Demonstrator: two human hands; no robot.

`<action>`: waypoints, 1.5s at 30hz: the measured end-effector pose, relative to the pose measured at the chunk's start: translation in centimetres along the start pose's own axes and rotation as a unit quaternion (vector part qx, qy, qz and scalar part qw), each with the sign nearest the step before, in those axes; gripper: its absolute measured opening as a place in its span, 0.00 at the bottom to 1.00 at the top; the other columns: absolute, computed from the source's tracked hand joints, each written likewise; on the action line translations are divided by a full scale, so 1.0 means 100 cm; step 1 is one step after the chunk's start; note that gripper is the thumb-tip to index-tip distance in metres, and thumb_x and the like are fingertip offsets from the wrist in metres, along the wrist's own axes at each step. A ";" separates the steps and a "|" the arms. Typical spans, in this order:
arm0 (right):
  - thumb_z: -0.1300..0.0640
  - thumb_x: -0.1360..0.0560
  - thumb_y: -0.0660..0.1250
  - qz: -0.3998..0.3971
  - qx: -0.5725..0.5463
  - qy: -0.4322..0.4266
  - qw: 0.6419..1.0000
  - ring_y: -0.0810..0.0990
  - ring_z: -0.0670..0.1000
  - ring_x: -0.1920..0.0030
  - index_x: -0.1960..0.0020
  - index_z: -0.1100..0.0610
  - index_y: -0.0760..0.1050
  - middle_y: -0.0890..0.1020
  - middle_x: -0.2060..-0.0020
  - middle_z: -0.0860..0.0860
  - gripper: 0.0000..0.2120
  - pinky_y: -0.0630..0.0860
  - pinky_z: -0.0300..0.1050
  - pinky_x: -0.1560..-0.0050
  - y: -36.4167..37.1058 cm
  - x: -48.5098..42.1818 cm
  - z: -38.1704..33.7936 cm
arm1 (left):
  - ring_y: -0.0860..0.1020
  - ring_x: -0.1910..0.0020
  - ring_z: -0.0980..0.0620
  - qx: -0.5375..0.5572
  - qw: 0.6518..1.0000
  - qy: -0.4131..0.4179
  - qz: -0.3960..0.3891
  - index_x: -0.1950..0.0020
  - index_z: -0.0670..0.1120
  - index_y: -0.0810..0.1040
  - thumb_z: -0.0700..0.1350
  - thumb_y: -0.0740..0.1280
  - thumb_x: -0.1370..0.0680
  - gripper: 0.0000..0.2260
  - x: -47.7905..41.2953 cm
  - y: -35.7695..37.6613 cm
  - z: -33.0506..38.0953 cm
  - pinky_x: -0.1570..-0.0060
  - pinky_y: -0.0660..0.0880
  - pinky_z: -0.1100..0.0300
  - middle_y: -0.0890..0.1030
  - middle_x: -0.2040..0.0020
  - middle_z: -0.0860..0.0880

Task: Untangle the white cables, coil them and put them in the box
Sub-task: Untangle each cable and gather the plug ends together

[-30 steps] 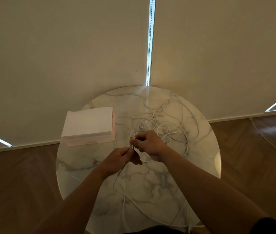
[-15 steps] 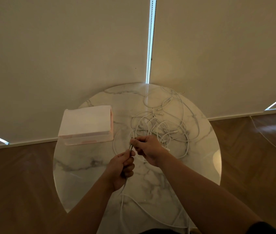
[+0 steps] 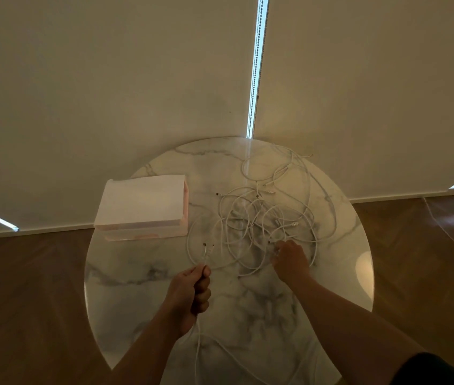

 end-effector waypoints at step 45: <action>0.59 0.19 0.60 0.017 -0.335 -0.092 0.938 0.68 0.42 0.77 0.60 0.58 0.77 0.74 0.77 0.46 0.12 0.67 0.39 0.70 -0.104 0.102 -0.121 | 0.58 0.77 0.54 0.025 0.980 0.173 0.094 0.57 0.40 0.72 0.42 0.53 0.15 0.14 0.009 0.026 0.052 0.75 0.55 0.62 0.63 0.73 0.49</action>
Point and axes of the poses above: each hand's wrist, its own x-axis away from the middle knuckle, its own y-axis out of the palm, z = x × y, the point moved 10 cm from there along -x, towards the middle knuckle
